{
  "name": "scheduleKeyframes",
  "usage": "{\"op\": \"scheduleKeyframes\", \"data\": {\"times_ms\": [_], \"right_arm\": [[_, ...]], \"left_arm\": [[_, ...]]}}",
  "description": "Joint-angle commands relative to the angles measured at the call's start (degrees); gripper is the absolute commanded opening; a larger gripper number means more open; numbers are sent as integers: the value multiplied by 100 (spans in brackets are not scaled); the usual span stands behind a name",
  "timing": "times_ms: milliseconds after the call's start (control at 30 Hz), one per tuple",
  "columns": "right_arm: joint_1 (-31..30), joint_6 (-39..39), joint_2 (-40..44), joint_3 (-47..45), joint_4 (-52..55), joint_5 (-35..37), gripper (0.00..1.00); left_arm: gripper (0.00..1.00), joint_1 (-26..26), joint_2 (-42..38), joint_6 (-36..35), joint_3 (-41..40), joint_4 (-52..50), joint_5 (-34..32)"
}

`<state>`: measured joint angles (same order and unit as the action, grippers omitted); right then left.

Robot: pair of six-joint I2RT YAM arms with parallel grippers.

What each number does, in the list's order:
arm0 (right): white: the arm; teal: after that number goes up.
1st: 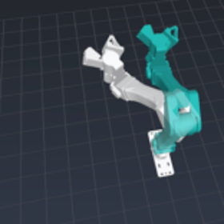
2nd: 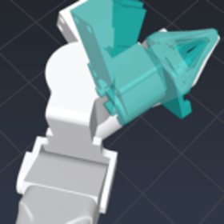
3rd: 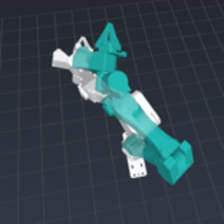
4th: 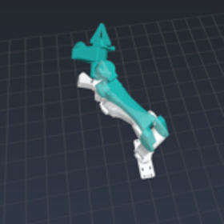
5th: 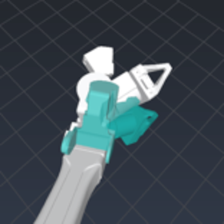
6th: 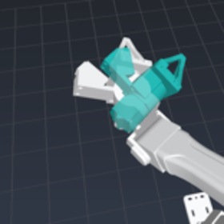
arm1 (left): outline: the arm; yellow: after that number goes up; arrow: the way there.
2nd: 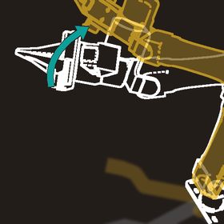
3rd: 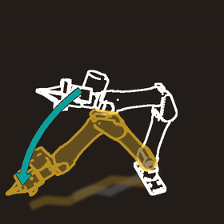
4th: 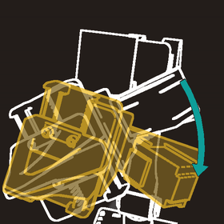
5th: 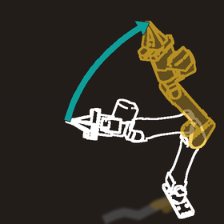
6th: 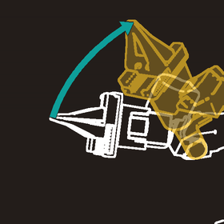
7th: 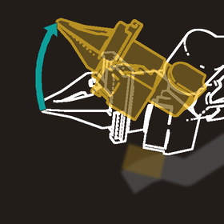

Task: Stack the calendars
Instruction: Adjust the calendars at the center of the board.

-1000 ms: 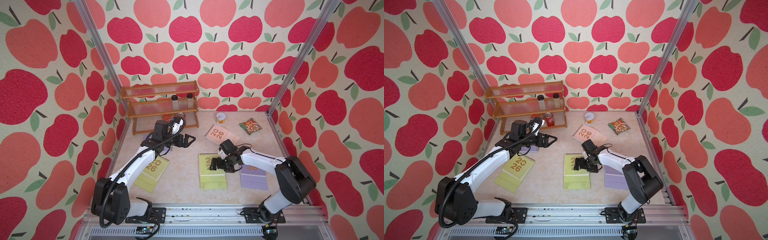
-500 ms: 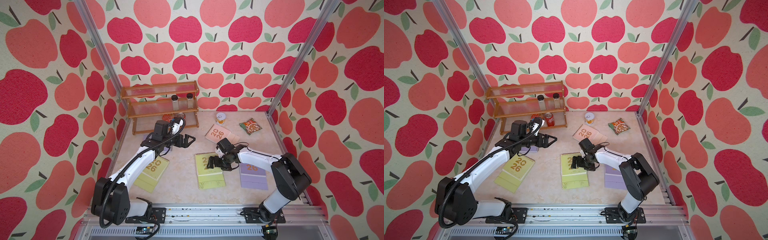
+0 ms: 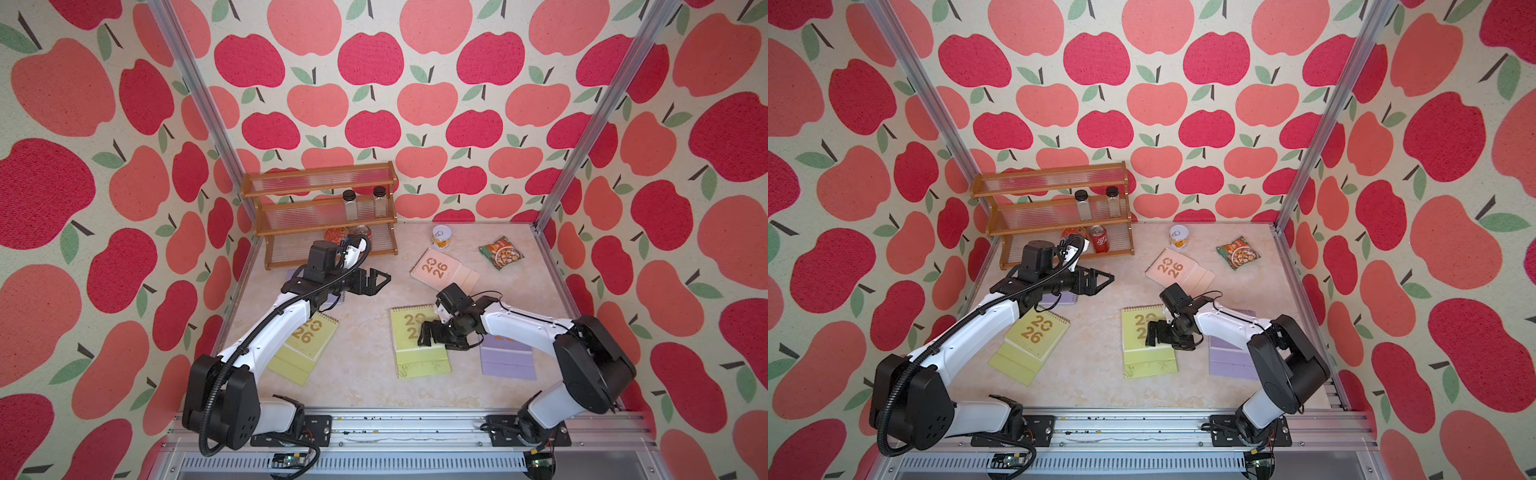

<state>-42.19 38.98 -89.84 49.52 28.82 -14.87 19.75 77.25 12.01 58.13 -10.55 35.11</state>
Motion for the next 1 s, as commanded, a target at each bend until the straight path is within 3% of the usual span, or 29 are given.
{"op": "scheduleKeyframes", "data": {"times_ms": [0, 967], "right_arm": [[-146, 161, 44, -41, 92, -17, 99], [-385, 109, 80, 331, 518, 301, 99]], "left_arm": [[100, -9, -123, -94, 90, -88, -22], [100, -6, -185, -111, 45, -77, -31]]}}
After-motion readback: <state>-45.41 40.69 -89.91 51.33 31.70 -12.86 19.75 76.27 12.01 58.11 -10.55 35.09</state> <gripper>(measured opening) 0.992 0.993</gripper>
